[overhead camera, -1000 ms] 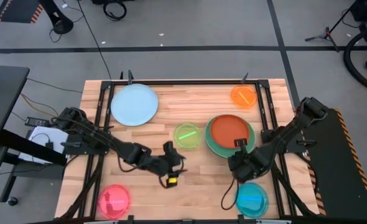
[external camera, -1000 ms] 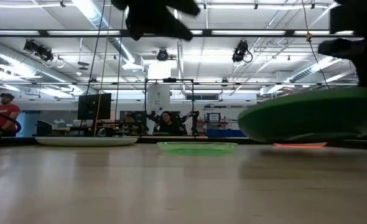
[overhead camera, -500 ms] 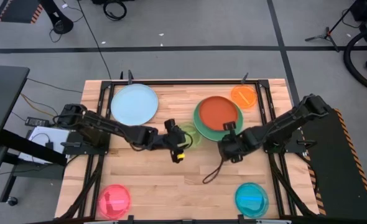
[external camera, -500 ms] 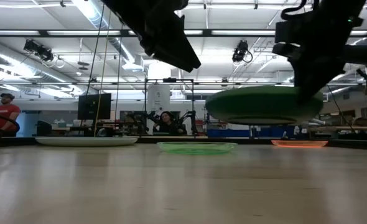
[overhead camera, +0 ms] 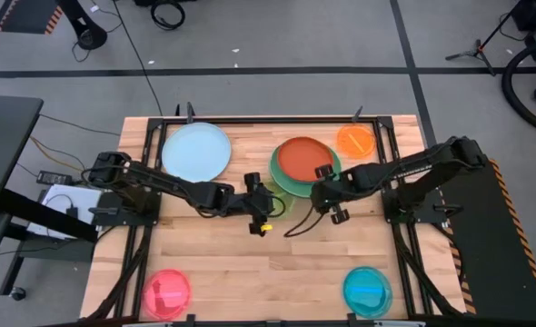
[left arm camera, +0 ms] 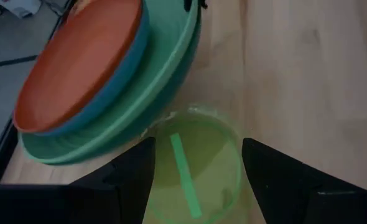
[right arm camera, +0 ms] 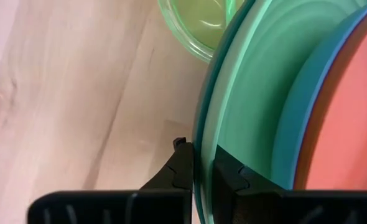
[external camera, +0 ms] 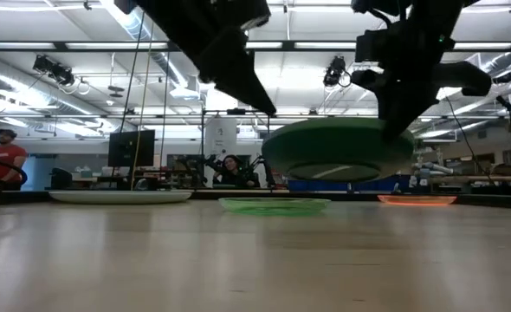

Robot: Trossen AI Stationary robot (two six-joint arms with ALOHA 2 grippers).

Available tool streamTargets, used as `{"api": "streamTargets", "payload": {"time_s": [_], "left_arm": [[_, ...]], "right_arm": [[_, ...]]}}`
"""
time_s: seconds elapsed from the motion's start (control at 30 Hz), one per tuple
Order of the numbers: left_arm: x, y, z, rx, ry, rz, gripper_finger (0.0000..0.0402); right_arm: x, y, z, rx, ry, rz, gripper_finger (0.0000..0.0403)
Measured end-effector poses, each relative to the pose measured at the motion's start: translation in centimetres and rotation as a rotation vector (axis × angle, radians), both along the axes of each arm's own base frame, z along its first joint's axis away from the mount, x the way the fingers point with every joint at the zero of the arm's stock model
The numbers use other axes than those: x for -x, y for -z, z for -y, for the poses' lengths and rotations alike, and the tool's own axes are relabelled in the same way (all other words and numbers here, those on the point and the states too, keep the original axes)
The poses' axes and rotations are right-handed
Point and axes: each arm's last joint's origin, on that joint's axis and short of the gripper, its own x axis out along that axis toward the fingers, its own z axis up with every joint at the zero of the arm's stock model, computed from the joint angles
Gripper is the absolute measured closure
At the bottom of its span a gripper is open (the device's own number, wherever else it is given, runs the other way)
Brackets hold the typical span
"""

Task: Stack plastic plates
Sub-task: Stack the large pile of plates on the large sky blue plate

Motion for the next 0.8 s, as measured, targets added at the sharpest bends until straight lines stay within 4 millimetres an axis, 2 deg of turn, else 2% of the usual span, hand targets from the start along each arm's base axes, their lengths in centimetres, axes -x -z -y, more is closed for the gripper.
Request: {"api": "streamTargets", "payload": {"time_s": [0.2,0.43,0.7,0.8], "left_arm": [[-0.4,0.5,-1.4,-0.045,-0.004,-0.03,0.0155],[-0.8,0.4,-2.1,-0.051,-0.02,0.007,0.0127],[-2.1,2.6,-3.3,-0.11,-0.006,-0.024,0.0125],[-2.3,2.7,-4.1,-0.152,-0.025,-0.025,0.0128]], "right_arm": [[0.1,0.1,1.1,0.007,0.025,-0.027,0.0377],[0.2,0.1,1.8,0.0,0.02,-0.048,0.0377],[0.1,0.1,2.4,0.038,-0.06,-0.064,0.0376],[0.3,0.1,2.5,0.042,-0.096,-0.092,0.0376]]}}
